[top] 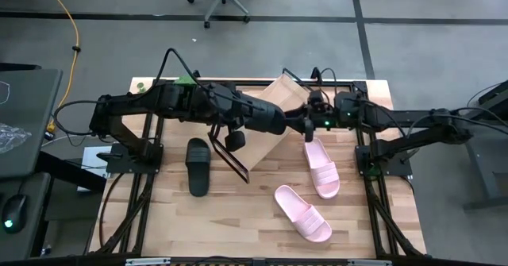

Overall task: Pick and place slides into the shelf
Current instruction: Put the bottom black slide on the shelf

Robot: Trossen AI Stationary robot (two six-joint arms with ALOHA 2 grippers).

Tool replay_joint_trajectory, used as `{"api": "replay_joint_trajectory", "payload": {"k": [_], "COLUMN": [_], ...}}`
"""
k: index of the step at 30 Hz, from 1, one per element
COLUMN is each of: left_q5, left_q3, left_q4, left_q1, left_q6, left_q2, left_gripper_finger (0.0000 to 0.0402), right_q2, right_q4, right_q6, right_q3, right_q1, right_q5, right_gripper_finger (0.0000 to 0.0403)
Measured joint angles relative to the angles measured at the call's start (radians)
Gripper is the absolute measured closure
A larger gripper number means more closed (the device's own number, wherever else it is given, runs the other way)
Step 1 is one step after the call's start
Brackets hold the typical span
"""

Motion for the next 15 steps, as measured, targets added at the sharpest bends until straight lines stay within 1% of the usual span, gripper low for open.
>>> {"api": "replay_joint_trajectory", "payload": {"k": [4, 7, 10, 15], "left_q5": [0.000, 0.004, 0.020, 0.031], "left_q3": [0.000, 0.000, 0.000, 0.000], "left_q4": [0.014, 0.043, 0.062, 0.063], "left_q1": [0.000, 0.000, 0.000, -0.002], "left_q6": [-0.013, -0.016, -0.019, -0.019], "left_q2": [0.000, 0.000, 0.000, 0.000], "left_gripper_finger": [0.0401, 0.0401, 0.0401, 0.0401], "right_q2": [0.024, 0.031, 0.031, 0.032], "right_q4": [-0.078, -0.079, -0.089, -0.096], "right_q6": [-0.046, -0.064, -0.047, -0.039], "right_q3": [0.056, 0.074, 0.073, 0.072], "right_q1": [0.000, 0.000, 0.000, 0.001], "right_q5": [-0.001, -0.001, -0.003, -0.007], "right_gripper_finger": [0.0229, 0.0229, 0.0229, 0.0229]}}
